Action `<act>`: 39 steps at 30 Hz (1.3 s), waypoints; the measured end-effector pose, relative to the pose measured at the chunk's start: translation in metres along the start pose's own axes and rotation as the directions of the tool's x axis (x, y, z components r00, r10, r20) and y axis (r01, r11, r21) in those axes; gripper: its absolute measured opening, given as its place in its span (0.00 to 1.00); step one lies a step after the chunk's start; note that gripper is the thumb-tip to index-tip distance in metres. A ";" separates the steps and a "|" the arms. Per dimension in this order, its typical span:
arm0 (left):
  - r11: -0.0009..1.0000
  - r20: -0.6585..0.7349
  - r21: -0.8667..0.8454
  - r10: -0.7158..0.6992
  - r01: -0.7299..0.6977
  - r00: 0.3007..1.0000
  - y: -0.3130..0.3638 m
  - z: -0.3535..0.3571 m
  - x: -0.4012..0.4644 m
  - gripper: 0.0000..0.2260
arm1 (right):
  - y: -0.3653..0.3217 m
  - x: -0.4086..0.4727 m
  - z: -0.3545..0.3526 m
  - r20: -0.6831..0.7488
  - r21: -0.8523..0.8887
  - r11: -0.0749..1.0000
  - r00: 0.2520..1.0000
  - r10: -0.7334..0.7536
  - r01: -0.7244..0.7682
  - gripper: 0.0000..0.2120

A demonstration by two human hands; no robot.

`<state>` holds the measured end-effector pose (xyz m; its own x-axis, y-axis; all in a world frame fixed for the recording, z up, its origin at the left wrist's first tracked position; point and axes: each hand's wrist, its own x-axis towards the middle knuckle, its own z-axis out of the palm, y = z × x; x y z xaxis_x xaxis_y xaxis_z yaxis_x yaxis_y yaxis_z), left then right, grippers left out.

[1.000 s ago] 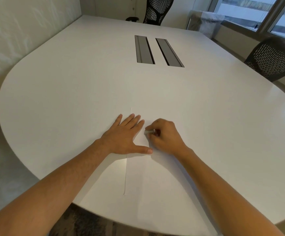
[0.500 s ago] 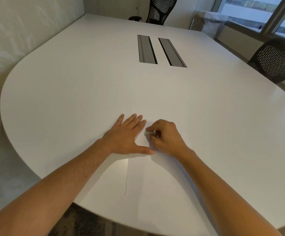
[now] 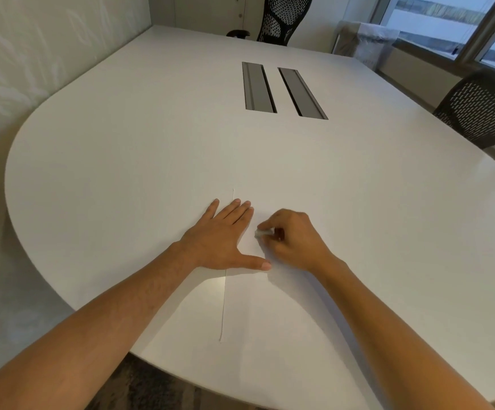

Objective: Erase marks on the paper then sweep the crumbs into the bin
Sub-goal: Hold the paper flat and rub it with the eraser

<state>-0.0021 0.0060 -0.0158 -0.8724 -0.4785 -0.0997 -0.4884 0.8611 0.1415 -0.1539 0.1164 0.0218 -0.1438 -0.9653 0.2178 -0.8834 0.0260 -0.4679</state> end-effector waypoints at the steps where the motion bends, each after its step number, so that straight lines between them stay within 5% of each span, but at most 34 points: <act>1: 1.000 0.000 -0.001 -0.001 0.001 1.000 0.000 0.000 0.000 0.56 | -0.003 -0.007 -0.002 0.048 -0.001 1.000 0.998 -0.030 0.030 0.09; 12: 1.000 0.006 -0.006 -0.023 0.023 1.000 0.004 -0.003 -0.002 0.57 | 0.009 0.039 0.010 -0.105 -0.040 0.997 0.993 0.057 -0.061 0.09; 17: 0.999 0.007 -0.016 -0.028 0.028 1.000 0.003 -0.004 -0.003 0.57 | -0.006 0.002 0.009 -0.027 -0.003 0.998 0.997 -0.067 0.066 0.11; 25: 0.999 0.011 -0.024 -0.037 0.037 0.999 0.003 -0.004 -0.003 0.57 | 0.006 0.047 0.017 -0.115 -0.039 0.995 0.990 0.087 -0.092 0.10; 32: 0.998 -0.017 -0.039 -0.041 0.040 0.999 0.001 -0.001 0.000 0.62 | -0.012 0.007 0.014 -0.035 0.004 0.999 0.999 -0.033 0.033 0.11; 39: 0.997 -0.020 -0.052 -0.064 0.063 0.998 0.000 0.001 -0.003 0.60 | -0.002 0.049 0.018 -0.106 -0.018 0.994 0.988 0.109 -0.111 0.10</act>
<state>0.0004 0.0076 -0.0166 -0.8395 -0.5360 -0.0893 -0.5427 0.8192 0.1854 -0.1513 0.0648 0.0183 -0.2856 -0.9237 0.2555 -0.8698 0.1379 -0.4737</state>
